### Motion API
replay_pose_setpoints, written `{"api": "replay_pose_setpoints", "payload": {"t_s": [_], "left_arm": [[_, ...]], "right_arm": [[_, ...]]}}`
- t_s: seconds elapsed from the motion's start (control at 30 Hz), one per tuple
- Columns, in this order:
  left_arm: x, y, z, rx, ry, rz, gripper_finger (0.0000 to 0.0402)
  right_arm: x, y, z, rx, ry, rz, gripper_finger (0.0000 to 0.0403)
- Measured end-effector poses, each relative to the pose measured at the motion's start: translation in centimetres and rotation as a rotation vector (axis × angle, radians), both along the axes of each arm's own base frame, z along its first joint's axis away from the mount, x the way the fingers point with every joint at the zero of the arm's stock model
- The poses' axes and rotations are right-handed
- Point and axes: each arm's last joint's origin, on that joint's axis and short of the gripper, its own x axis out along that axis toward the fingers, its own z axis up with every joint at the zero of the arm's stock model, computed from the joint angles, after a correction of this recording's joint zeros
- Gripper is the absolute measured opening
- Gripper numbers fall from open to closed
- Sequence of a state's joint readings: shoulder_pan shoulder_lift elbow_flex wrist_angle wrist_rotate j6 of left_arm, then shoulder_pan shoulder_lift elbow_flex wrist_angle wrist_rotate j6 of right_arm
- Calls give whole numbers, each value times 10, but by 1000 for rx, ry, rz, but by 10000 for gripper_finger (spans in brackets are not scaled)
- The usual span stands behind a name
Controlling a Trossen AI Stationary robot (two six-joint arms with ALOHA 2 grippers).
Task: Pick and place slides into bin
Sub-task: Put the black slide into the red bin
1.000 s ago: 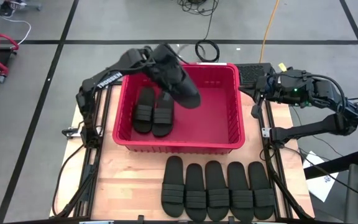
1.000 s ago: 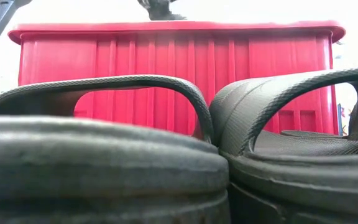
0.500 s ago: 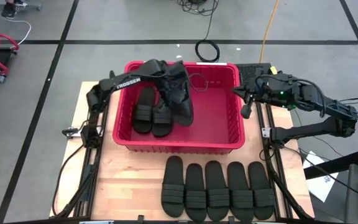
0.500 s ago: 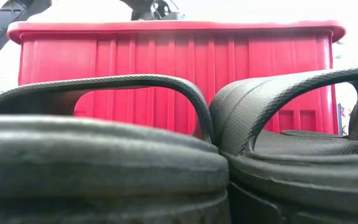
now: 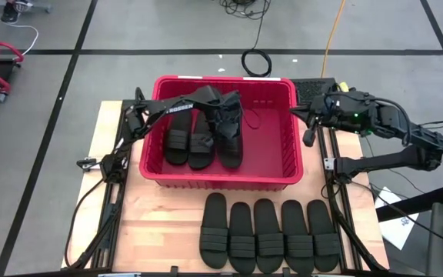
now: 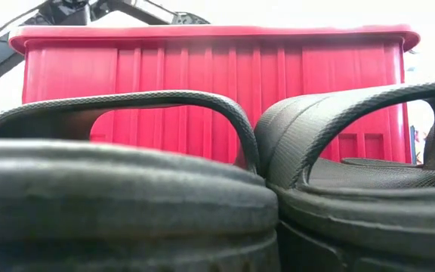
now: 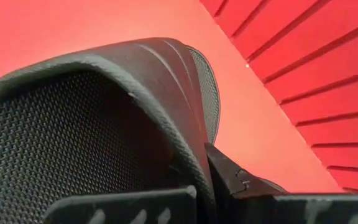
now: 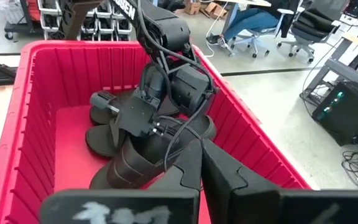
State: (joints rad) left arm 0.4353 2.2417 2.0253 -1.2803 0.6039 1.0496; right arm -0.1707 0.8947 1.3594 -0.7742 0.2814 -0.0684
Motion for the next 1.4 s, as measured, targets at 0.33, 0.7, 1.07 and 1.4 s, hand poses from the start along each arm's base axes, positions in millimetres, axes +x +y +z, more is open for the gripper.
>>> {"api": "replay_pose_setpoints", "payload": {"t_s": [0.33,0.7,1.07,1.4], "left_arm": [[5,15,-30,-28,43,33,0],[9,20,-44,-1,42,40,2],[20,20,-46,115,37,117,48],[18,24,-51,86,40,128,113]], "right_arm": [[-3,1,1,-2,-10,-1,0],[-3,0,1,1,-11,-3,0],[-3,1,1,2,-11,-3,0],[-3,1,1,2,-12,-2,0]]}}
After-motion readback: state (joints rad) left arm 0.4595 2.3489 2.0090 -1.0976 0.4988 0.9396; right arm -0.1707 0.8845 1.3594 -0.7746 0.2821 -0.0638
